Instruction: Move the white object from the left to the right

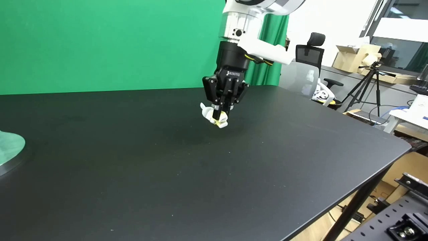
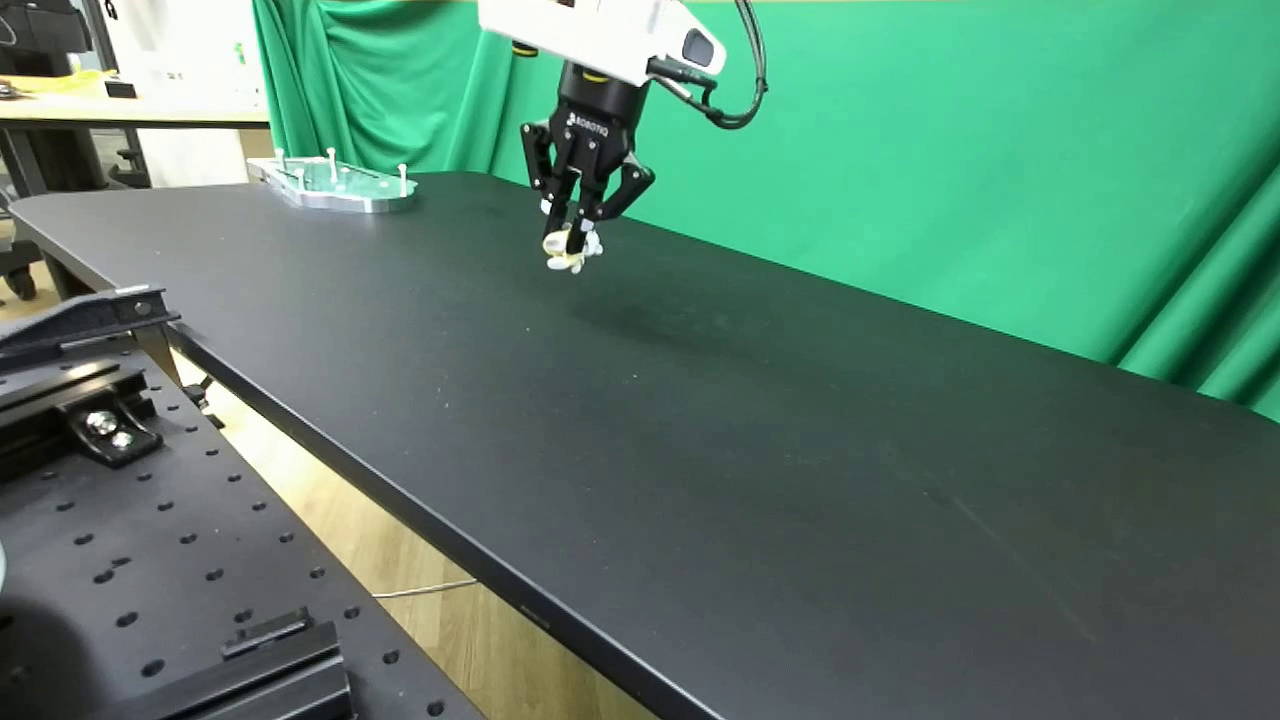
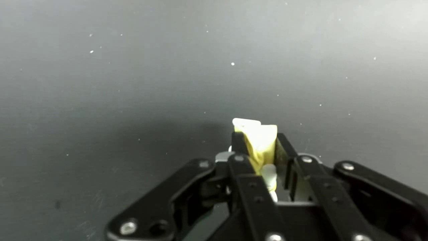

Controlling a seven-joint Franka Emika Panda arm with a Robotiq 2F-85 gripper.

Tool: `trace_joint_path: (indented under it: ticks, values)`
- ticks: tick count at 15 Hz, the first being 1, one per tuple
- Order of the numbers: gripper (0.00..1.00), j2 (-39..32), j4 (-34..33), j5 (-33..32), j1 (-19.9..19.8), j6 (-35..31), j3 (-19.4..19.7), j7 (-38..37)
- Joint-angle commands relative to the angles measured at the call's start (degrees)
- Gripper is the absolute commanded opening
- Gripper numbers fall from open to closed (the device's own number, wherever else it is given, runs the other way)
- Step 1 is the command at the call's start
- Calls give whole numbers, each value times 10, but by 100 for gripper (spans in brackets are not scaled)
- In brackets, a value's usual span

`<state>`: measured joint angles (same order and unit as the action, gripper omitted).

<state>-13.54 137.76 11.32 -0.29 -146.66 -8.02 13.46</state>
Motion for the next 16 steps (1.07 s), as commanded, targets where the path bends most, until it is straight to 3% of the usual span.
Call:
trace_joint_path:
  ticks: [1, 8, 9, 10, 16]
  values:
    - [6, -20, -16, -9, 27, -14, 21, -123]
    - [6, -58, -21, -10, 59, -69, 57, -286]
    - [50, -60, -22, -11, 60, -64, 60, -292]
    - [51, -62, -24, 1, 55, -58, 53, -284]
    - [89, -33, -9, -3, 59, -90, 53, -285]
